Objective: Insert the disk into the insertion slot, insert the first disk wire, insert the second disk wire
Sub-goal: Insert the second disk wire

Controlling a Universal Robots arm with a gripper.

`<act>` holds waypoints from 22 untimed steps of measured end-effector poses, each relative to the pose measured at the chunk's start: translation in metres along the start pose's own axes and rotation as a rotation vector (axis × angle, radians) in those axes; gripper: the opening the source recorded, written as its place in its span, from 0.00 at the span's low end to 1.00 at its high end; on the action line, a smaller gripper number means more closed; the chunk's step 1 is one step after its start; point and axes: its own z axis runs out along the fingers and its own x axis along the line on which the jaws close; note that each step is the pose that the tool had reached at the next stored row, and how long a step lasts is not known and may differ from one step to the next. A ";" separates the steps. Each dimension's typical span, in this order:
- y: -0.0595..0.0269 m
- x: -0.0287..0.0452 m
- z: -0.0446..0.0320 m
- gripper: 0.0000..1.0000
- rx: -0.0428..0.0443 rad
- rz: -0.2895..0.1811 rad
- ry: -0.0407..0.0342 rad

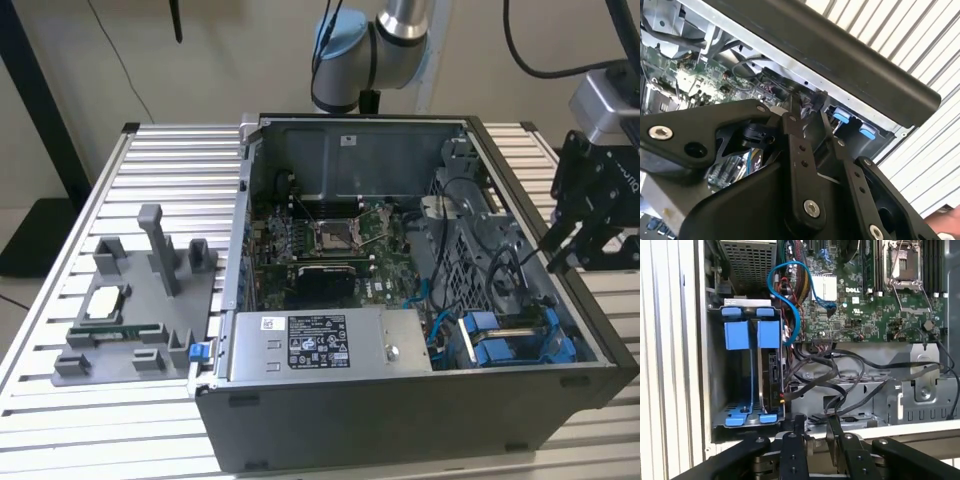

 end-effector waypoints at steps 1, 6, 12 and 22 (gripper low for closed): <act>-0.0016 -0.0001 -0.0002 1.00 -0.0012 -0.005 -0.0034; -0.0051 0.0011 -0.0006 1.00 -0.0048 -0.023 -0.0108; -0.0056 0.0105 -0.0024 0.00 -0.0054 -0.026 -0.0133; -0.0046 0.0147 -0.0031 0.00 -0.0052 -0.027 -0.0151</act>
